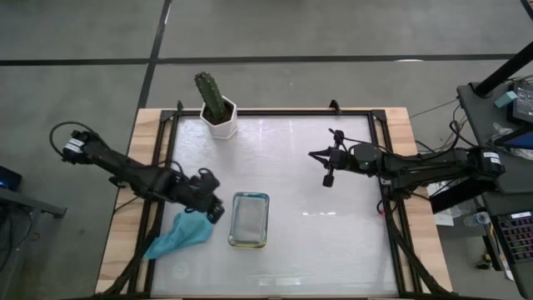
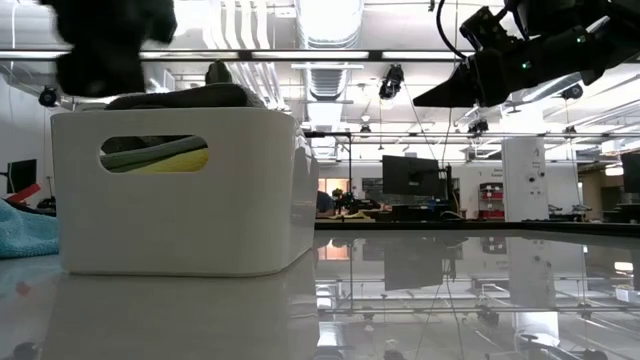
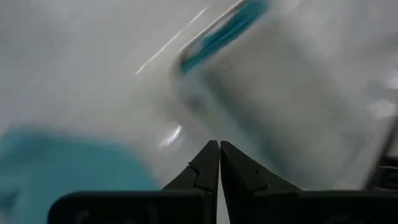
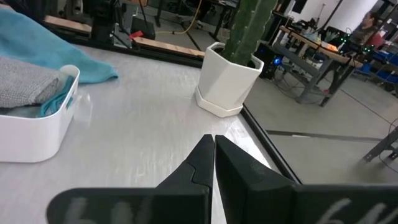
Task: Fold microfiber towels
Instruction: Fold the blue microfiber towel
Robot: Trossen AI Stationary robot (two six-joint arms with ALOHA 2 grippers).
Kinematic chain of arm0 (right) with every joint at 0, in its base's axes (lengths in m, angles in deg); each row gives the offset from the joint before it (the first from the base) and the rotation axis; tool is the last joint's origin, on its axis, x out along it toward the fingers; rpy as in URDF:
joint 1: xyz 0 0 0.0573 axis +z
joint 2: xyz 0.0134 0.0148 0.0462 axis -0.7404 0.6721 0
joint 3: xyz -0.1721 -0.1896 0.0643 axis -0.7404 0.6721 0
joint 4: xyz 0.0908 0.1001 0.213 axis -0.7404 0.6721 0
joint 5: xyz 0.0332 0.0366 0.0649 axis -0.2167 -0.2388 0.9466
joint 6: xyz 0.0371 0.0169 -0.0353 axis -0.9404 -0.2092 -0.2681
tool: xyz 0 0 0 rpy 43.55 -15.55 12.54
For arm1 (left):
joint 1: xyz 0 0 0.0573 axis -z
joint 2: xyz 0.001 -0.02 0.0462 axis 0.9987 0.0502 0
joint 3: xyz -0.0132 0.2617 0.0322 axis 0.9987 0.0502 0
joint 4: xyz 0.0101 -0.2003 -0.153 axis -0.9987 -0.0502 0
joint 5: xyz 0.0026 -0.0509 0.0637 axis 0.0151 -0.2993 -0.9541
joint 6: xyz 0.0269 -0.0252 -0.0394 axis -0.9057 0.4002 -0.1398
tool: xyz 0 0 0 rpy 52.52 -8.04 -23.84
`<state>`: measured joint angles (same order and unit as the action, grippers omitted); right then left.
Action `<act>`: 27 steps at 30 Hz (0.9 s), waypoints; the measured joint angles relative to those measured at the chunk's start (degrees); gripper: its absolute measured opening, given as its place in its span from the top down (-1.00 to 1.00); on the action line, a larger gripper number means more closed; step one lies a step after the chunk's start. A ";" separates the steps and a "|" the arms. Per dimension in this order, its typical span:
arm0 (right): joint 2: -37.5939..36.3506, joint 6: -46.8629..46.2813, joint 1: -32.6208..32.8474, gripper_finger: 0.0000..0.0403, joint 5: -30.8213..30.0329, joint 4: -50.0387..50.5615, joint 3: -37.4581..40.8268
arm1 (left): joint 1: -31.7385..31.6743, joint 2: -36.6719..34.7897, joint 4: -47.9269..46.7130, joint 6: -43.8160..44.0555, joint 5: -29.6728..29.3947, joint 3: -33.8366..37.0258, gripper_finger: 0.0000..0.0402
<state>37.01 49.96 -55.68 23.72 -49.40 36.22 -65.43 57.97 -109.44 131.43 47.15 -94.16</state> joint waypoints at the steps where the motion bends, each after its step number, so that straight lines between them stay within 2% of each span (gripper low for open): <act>1: 0.00 0.01 -0.01 0.96 0.00 0.02 0.00 | 0.00 -0.19 -2.51 2.70 0.77 0.48 1.00; 6: 0.00 0.02 0.01 0.96 0.00 0.07 0.02 | -0.36 1.05 -10.45 8.23 1.51 2.91 0.94; 12: 0.00 0.00 -0.01 0.96 0.00 0.08 0.04 | -0.92 4.03 -14.35 14.34 5.76 5.98 0.62; 16: 0.00 0.00 0.00 0.96 0.00 0.11 0.06 | -1.09 7.63 -18.49 18.62 5.95 6.69 0.40; 19: 0.00 0.00 0.01 0.96 0.00 0.11 0.07 | -1.11 10.43 -18.43 18.75 5.93 6.71 0.28; 27: 0.00 0.00 0.00 0.96 0.00 0.12 0.07 | -1.11 14.97 -18.09 18.74 5.86 7.00 0.21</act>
<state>37.01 49.96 -55.68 23.72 -49.28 36.29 -66.54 72.94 -127.53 150.16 53.01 -87.16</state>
